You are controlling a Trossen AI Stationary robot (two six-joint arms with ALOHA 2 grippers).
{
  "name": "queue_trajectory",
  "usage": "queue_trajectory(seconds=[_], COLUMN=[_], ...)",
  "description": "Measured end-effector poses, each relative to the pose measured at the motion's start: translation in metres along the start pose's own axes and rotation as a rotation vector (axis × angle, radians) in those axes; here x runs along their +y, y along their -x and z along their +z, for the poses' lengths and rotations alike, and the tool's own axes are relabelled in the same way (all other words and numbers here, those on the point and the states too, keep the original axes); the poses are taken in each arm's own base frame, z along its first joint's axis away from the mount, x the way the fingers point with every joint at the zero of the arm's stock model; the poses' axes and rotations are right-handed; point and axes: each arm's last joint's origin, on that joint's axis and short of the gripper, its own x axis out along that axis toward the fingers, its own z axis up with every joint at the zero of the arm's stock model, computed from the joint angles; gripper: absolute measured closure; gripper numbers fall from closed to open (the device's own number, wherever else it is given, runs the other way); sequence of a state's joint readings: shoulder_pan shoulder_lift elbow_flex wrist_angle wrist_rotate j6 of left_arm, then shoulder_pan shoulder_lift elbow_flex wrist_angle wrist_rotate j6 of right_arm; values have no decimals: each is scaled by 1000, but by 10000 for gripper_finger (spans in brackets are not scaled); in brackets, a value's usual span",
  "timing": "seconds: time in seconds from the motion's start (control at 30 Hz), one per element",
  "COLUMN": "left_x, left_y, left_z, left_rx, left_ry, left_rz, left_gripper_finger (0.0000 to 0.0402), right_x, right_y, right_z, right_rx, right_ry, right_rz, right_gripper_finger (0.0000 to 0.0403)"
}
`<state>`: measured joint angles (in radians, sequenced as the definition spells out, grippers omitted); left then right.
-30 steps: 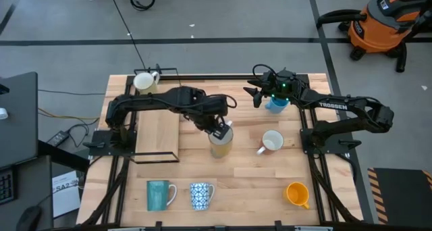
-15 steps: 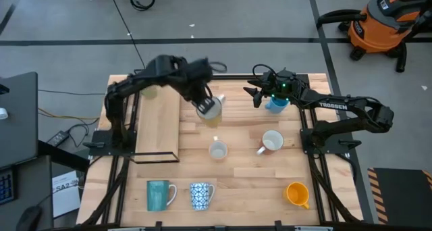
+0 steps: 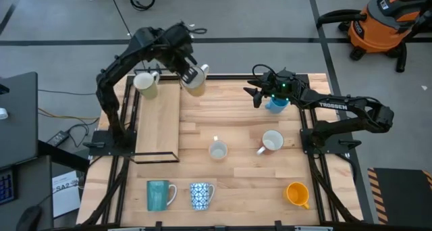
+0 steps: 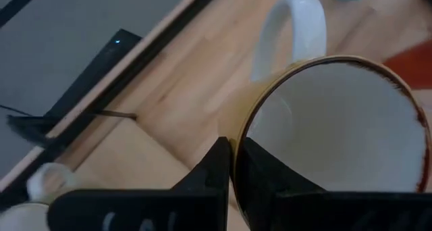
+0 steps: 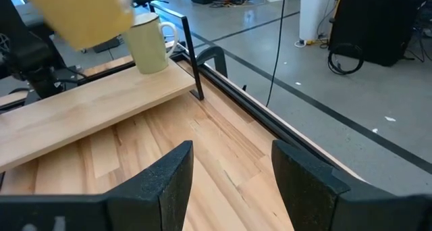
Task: Place coffee mugs
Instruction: Put the yellow mug on the shelf
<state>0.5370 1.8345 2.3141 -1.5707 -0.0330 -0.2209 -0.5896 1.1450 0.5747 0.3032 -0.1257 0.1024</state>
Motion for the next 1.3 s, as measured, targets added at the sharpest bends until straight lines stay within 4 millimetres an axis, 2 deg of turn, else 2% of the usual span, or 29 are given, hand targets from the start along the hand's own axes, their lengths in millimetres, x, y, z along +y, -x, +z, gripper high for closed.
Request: queue_trajectory(seconds=[0.1,0.2,0.37,0.63,0.8,1.03,1.3], left_x=[17,34,56,80,91,107,122], left_y=[-6,-20,-45,-72,-86,-104,-108], left_z=[2,-7,-47,-96,-109,-113,-117], left_rx=[16,96,246,156,162,126,122], left_ry=[23,57,112,210,229,232,284], left_rz=[26,70,136,146,162,184,233], left_gripper_finger=[376,376,376,376,376,374,370], right_x=[0,0,0,0,0,0,0], right_y=[0,0,0,0,0,0,0], right_z=[0,0,-1,-1,-1,-1,-1], right_rx=[4,5,6,5,6,7,7], right_ry=[-1,-1,-1,-1,-1,-1,-1], right_rz=[0,-1,-1,-1,-1,-1,-1], right_gripper_finger=[196,196,196,196,196,196,196])
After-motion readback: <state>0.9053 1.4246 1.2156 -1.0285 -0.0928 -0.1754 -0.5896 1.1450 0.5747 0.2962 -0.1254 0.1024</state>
